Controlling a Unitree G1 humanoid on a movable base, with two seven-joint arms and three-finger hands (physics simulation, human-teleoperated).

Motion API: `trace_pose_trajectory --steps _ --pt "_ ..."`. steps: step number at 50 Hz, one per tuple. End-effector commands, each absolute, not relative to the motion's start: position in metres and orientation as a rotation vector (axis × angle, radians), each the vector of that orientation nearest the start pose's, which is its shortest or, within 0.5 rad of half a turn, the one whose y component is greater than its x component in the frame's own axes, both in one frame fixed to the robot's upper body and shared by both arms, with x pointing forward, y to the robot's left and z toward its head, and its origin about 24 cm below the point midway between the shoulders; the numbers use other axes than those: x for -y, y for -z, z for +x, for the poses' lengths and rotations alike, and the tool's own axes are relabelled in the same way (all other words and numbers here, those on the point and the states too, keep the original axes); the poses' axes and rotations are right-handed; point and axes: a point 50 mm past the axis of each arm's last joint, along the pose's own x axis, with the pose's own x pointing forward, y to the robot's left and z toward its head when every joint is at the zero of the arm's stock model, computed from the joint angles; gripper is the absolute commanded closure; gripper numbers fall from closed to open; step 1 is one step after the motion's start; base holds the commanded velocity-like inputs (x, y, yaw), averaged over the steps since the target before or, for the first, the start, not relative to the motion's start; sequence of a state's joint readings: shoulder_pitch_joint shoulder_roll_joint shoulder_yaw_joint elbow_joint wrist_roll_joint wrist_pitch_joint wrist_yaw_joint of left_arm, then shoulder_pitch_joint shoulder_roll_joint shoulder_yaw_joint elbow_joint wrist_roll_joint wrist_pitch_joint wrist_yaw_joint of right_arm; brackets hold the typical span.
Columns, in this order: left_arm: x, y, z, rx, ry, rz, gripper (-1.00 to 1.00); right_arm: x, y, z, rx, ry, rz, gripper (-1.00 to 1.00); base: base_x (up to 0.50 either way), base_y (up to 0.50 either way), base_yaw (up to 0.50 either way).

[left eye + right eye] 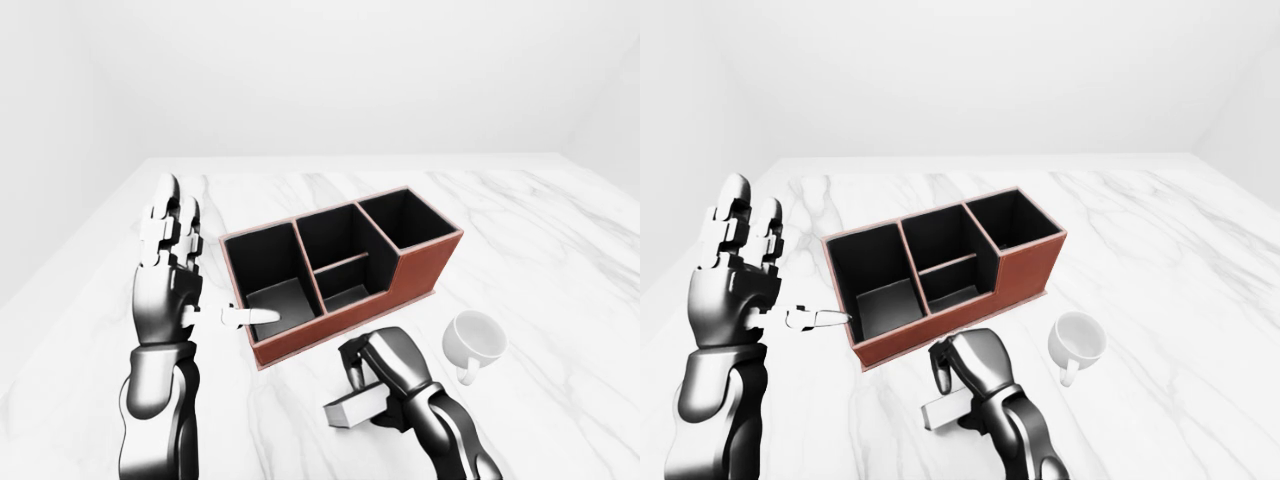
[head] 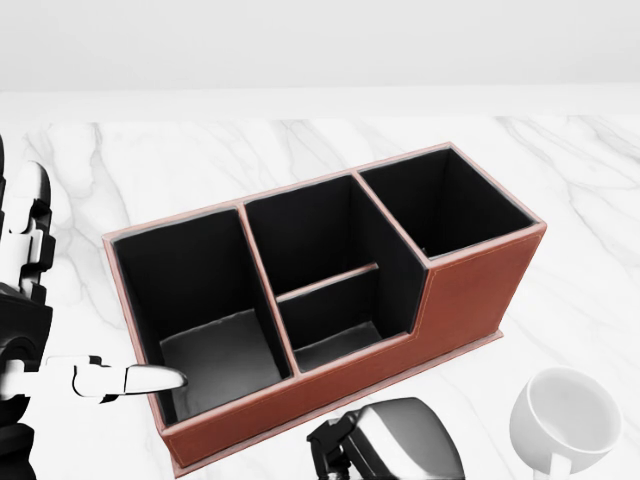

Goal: Pick up the book and place it in the front compartment of the caddy.

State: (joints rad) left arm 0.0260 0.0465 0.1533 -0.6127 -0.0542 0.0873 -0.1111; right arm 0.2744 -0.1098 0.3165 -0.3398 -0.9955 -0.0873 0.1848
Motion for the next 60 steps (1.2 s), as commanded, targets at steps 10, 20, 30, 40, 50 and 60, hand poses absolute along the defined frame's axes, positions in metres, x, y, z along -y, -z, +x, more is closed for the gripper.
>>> trace_pose_trajectory --steps 10,20,30,40,50,60 --pt "-0.18 -0.167 0.216 0.505 -0.015 0.064 -1.0 0.1 -0.097 0.196 0.282 -0.34 -1.034 1.0 0.0 0.0 0.0" --pt "-0.181 -0.168 0.216 0.508 -0.016 0.066 -1.0 0.1 -0.116 0.199 0.335 -0.328 -1.035 1.0 0.0 0.0 0.0" --pt "-0.181 -0.169 0.216 0.51 -0.015 0.066 -1.0 0.099 -0.138 0.203 0.41 -0.313 -1.036 1.0 0.0 0.0 0.0" --pt "-0.181 -0.168 0.217 0.509 -0.016 0.065 -1.0 0.1 -0.15 0.209 0.445 -0.303 -1.049 1.0 0.0 0.0 0.0" --pt "-0.181 -0.169 0.216 0.514 -0.015 0.064 -1.0 0.098 -0.164 0.213 0.492 -0.302 -1.065 1.0 0.0 0.0 0.0" --pt "-0.181 -0.17 0.216 0.515 -0.017 0.064 -1.0 0.099 -0.174 0.222 0.502 -0.281 -1.069 1.0 0.0 0.0 0.0"
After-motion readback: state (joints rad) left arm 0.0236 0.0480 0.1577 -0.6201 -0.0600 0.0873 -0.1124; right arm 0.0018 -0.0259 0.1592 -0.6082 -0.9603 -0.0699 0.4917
